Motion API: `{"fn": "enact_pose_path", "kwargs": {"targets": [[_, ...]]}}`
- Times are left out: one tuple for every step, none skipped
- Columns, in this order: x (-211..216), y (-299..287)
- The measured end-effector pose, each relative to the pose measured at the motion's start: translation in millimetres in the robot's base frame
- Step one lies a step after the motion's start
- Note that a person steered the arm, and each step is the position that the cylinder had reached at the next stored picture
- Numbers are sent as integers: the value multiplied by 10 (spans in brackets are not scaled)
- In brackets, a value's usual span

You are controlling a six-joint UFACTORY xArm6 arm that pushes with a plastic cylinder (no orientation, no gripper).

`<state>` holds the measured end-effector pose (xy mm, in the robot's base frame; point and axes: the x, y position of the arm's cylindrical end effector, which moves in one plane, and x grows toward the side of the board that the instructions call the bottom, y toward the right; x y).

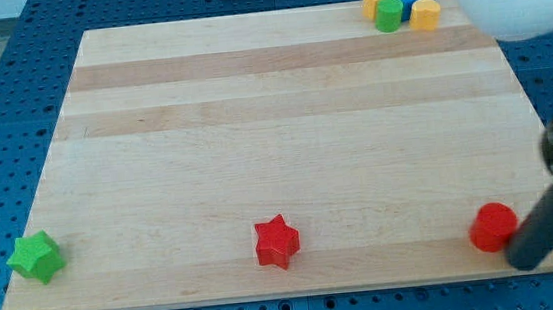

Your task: Push the red circle into the yellow heart

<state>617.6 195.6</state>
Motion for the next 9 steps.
{"fn": "enact_pose_path", "kwargs": {"targets": [[-13,-295],[-157,-260],[-198,-60],[-502,-178],[-698,-265],[-715,-18],[-846,80],[-1104,-367],[-1274,-659]]}}
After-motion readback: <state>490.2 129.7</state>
